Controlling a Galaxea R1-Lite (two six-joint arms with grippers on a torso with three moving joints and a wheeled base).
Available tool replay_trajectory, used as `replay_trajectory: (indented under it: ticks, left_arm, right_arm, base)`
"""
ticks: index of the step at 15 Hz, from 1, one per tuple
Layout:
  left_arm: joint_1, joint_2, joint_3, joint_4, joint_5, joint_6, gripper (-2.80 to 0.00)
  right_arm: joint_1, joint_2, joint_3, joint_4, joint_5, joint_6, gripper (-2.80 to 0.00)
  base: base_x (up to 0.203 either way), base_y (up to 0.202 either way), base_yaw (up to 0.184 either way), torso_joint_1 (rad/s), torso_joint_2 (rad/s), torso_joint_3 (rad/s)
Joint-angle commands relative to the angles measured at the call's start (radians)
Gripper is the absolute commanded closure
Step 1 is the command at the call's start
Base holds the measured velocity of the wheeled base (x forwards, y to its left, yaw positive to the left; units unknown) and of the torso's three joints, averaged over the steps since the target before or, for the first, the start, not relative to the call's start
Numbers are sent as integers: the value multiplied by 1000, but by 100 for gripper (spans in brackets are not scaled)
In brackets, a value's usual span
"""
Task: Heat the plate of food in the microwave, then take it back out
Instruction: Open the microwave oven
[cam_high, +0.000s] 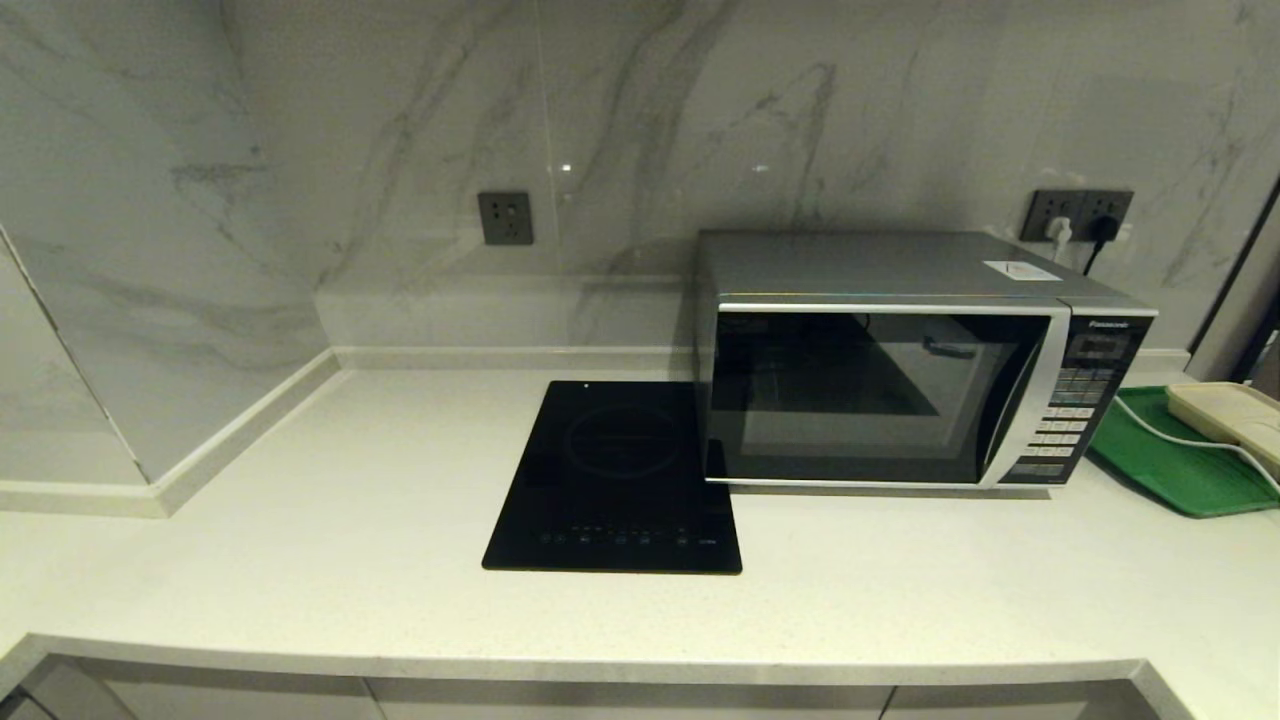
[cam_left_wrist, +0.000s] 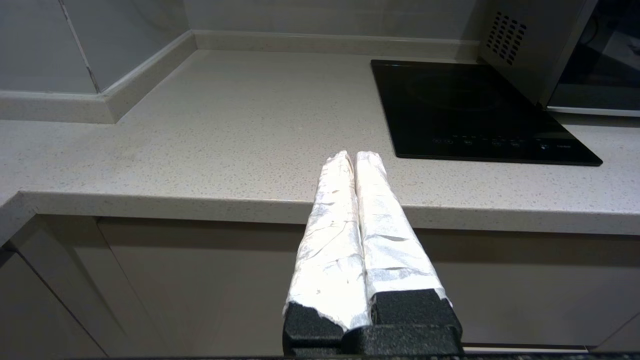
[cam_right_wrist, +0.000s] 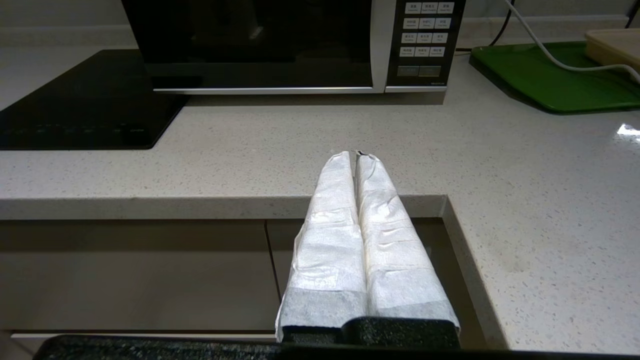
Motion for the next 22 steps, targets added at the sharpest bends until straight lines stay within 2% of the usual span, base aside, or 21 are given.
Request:
replay_trajectory:
  ticks: [1, 15, 18, 22]
  left_arm:
    - [0, 0, 0, -1, 0, 0, 0]
    - [0, 0, 0, -1, 0, -1, 0]
    - [0, 0, 0, -1, 0, 0, 0]
    - [0, 0, 0, -1, 0, 0, 0]
  right_arm:
    - [0, 0, 0, -1, 0, -2, 0]
    - [0, 1, -29, 2, 15, -12, 0]
    - [1, 82, -286, 55, 76, 60, 0]
    - [0, 407, -620, 104, 106, 96, 0]
  base:
    - [0, 0, 0, 0, 0, 0]
    - [0, 0, 0, 0, 0, 0]
    - [0, 0, 0, 0, 0, 0]
    - [0, 0, 0, 0, 0, 0]
